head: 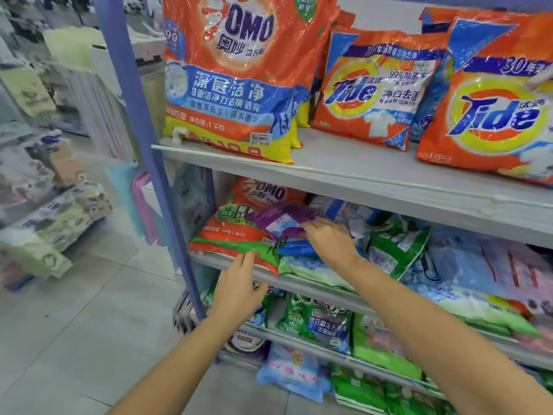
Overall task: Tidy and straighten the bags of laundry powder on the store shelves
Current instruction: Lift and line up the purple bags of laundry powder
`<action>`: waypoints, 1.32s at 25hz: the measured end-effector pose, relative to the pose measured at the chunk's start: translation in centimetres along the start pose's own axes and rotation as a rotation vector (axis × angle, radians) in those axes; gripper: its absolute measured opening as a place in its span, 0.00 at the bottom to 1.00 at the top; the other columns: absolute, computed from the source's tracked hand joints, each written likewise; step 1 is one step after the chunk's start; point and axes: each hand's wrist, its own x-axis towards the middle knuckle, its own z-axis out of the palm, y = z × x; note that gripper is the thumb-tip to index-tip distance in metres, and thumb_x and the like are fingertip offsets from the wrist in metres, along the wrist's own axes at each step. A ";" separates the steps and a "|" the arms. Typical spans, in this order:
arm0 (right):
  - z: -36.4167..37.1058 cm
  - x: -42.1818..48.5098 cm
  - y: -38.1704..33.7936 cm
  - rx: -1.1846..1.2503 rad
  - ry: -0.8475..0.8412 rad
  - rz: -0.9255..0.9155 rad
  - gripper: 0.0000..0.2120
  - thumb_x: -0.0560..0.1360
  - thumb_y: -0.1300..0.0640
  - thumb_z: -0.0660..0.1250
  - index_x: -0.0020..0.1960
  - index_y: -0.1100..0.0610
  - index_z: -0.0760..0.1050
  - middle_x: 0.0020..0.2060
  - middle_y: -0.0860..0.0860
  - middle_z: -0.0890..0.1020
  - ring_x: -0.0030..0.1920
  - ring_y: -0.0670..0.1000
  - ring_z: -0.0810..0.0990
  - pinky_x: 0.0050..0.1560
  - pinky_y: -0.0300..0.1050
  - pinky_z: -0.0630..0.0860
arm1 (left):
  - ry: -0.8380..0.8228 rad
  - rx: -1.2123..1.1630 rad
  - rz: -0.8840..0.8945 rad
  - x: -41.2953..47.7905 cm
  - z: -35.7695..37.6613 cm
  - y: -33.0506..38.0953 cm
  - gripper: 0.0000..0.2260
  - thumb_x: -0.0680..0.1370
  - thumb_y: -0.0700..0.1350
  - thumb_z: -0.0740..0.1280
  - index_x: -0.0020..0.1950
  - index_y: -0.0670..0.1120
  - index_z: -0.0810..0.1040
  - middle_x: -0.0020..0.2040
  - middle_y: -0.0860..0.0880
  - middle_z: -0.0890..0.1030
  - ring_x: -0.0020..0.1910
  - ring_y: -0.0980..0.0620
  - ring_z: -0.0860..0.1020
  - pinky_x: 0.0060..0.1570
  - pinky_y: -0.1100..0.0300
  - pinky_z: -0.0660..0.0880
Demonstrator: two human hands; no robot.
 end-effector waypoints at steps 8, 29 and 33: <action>-5.6 -0.8 -2.4 0.204 0.343 0.114 0.09 0.66 0.61 0.72 0.46 0.56 0.81 0.36 0.50 0.84 0.37 0.52 0.83 0.25 0.40 0.74 | -0.056 -0.155 0.126 4.9 -2.2 0.9 0.39 0.69 0.55 0.74 0.74 0.45 0.60 0.69 0.47 0.70 0.67 0.47 0.68 0.68 0.52 0.62; -31.6 3.0 1.3 0.198 0.555 0.334 0.11 0.76 0.50 0.62 0.48 0.56 0.80 0.39 0.48 0.82 0.42 0.49 0.79 0.42 0.44 0.73 | -0.450 -1.040 0.269 5.5 -14.4 12.3 0.09 0.73 0.38 0.70 0.46 0.51 0.74 0.43 0.54 0.83 0.34 0.64 0.81 0.33 0.71 0.75; -32.1 -1.9 3.7 0.646 0.811 0.533 0.10 0.77 0.52 0.63 0.56 0.55 0.74 0.47 0.45 0.79 0.47 0.43 0.77 0.51 0.36 0.72 | -0.411 -1.161 0.194 6.7 -14.8 11.0 0.07 0.74 0.39 0.68 0.49 0.49 0.76 0.39 0.56 0.84 0.38 0.59 0.83 0.38 0.66 0.78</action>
